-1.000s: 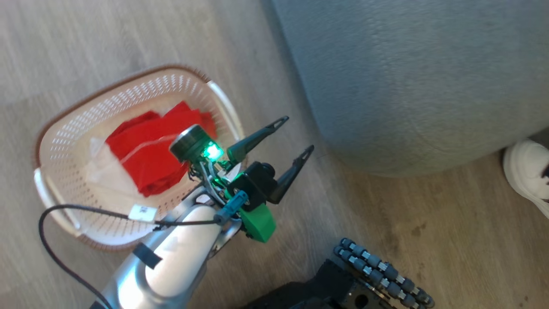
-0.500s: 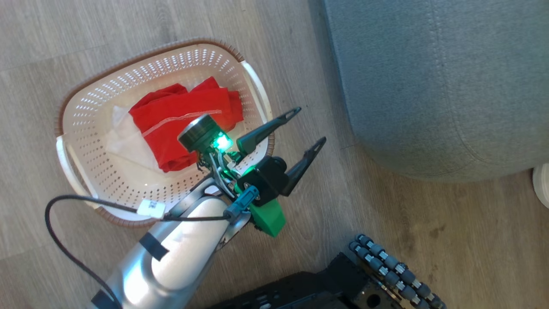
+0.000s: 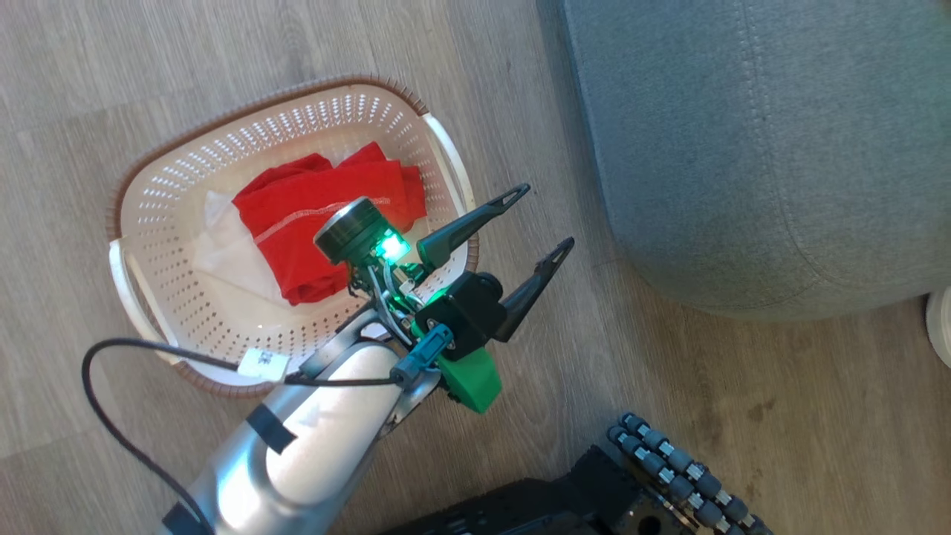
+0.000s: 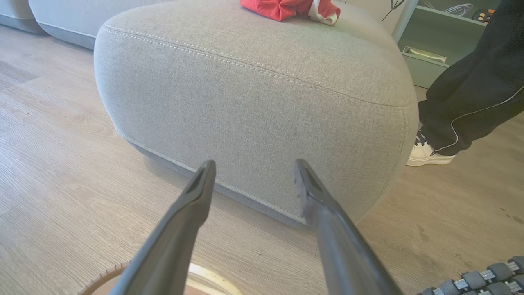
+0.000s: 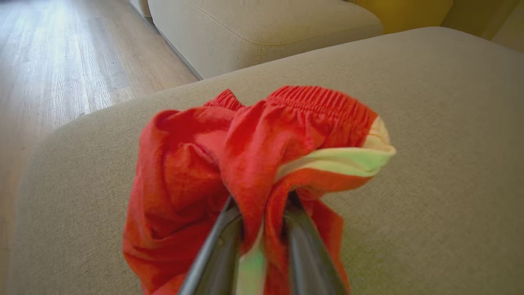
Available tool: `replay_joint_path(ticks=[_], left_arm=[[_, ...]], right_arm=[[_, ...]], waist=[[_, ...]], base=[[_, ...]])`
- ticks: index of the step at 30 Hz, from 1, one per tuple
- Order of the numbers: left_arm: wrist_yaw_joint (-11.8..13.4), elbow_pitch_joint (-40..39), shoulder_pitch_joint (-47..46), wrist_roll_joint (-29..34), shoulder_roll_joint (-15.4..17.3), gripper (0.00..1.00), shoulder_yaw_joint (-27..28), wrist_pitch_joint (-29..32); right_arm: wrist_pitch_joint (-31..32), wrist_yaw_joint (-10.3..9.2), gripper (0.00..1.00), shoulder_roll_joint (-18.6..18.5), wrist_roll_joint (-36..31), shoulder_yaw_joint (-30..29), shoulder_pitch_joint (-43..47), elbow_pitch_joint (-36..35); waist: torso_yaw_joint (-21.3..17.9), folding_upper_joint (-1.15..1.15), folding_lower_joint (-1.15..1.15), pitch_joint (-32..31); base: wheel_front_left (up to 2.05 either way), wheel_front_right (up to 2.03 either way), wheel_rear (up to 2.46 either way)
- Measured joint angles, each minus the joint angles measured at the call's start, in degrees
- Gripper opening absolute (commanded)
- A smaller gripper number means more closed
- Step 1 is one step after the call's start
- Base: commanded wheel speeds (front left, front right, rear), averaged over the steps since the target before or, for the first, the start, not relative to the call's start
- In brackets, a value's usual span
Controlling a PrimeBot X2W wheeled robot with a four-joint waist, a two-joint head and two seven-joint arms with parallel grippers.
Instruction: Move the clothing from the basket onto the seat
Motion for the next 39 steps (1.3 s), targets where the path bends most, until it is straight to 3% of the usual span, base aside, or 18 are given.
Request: replay_joint_path(ticks=[9,19,24,31,33,39], left_arm=[[0.1,1.1,0.2,-1.1,-1.0,1.00,-0.9,0.0],[1.0,0.6,6.1,-3.7,-2.9,1.00,0.1,0.0],[1.6,-0.5,8.7,-4.9,-3.6,1.00,1.8,0.0],[3.1,-2.7,12.7,-7.6,-3.9,1.00,6.5,0.0],[4.3,-3.6,13.9,-7.6,-4.1,1.00,8.4,0.0],[7.1,-4.3,16.6,-8.6,-4.2,1.00,12.5,0.0]], right_arm=[[-1.7,0.00,1.00,-1.2,4.7,2.9,0.2,-1.2],[-2.5,0.00,1.00,-5.1,9.0,10.8,6.6,-10.3],[-3.0,0.00,1.00,-6.6,12.4,12.9,10.2,-18.3],[-3.4,0.00,1.00,-7.5,15.6,12.1,20.9,-35.2],[-3.4,0.00,1.00,-7.3,15.5,11.3,26.3,-41.2],[-3.4,0.00,1.00,-4.3,14.1,9.9,33.8,-49.9]], waist=[[-0.2,0.00,0.00,-4.1],[0.9,0.00,0.00,-13.8],[1.8,0.00,0.00,-19.1],[4.2,0.00,-0.01,-25.4],[5.6,0.01,-0.01,-27.7],[8.2,0.00,-0.01,-31.1]], base=[[0.00,0.00,0.00],[0.00,0.00,0.00],[0.00,0.00,0.00],[0.00,0.00,0.00],[0.00,0.00,0.00],[0.00,0.00,0.00]])
